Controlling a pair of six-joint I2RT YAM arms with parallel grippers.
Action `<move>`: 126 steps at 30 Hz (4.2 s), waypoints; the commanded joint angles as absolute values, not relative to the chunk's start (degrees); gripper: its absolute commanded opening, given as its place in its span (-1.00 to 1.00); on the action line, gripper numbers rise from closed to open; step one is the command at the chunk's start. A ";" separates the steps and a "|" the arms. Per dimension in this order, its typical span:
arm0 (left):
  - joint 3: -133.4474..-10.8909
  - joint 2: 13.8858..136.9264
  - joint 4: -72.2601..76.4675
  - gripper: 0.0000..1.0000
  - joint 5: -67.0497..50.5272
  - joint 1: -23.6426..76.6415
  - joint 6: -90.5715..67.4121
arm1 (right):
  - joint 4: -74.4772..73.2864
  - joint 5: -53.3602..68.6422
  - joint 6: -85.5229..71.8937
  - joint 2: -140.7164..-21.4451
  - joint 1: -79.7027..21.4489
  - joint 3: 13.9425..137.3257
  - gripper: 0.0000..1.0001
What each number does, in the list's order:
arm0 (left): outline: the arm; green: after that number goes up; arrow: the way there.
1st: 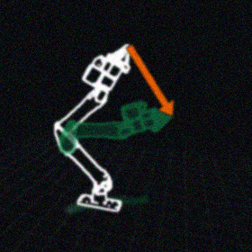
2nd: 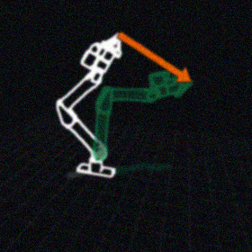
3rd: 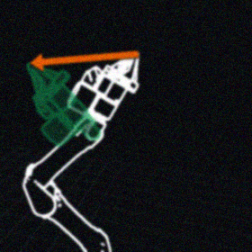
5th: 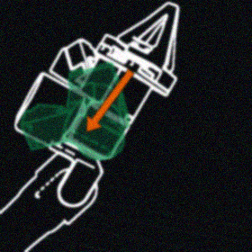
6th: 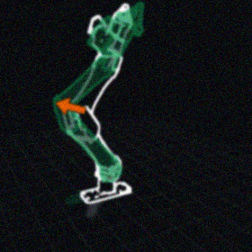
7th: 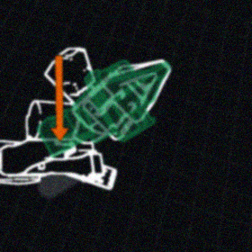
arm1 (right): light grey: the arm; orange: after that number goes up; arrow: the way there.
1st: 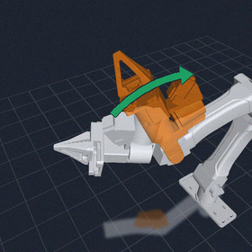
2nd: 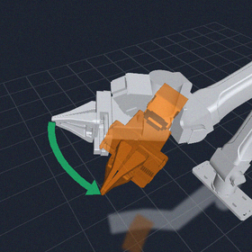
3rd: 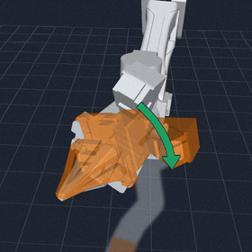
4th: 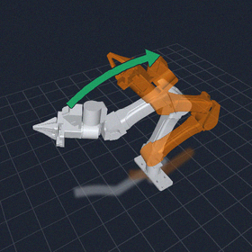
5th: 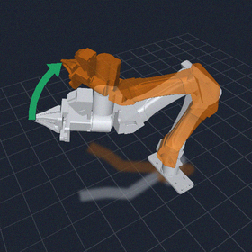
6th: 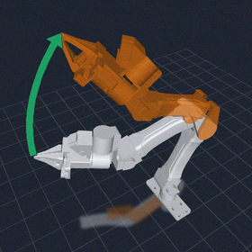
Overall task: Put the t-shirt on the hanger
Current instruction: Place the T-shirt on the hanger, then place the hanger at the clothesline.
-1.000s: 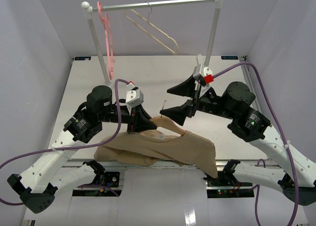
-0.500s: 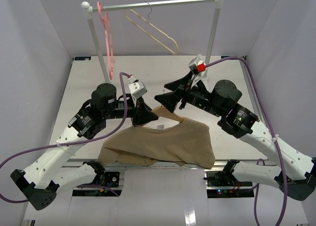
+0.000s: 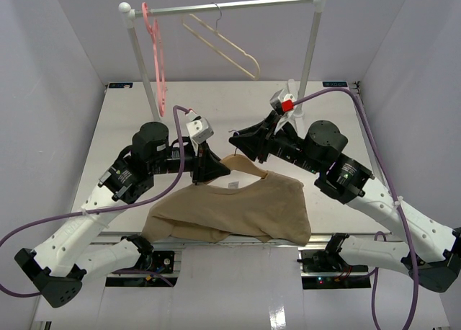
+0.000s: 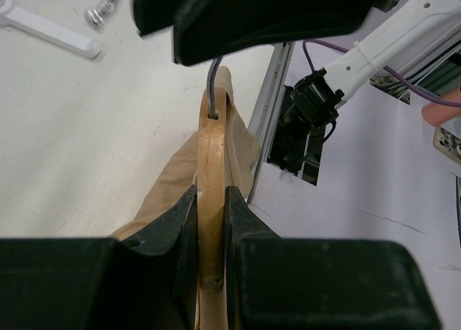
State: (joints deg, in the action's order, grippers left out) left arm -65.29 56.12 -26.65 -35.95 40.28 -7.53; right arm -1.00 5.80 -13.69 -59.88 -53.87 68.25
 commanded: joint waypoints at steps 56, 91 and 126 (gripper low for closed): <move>-66.10 55.81 -16.46 0.04 -47.66 40.43 -11.52 | -22.24 8.16 -7.48 -44.40 -54.14 55.30 -0.85; -31.08 51.01 17.10 0.96 -18.03 40.53 -31.46 | -31.44 -49.43 -5.58 -60.22 -53.71 79.32 -0.85; -20.12 45.37 18.80 0.96 -5.84 50.58 -23.24 | -5.74 -23.16 2.25 -93.13 -25.89 109.85 -0.85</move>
State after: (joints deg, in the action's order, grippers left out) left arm -19.07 44.09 18.28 -3.79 50.39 -23.53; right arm -19.00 -22.96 2.00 -94.27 -26.29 109.47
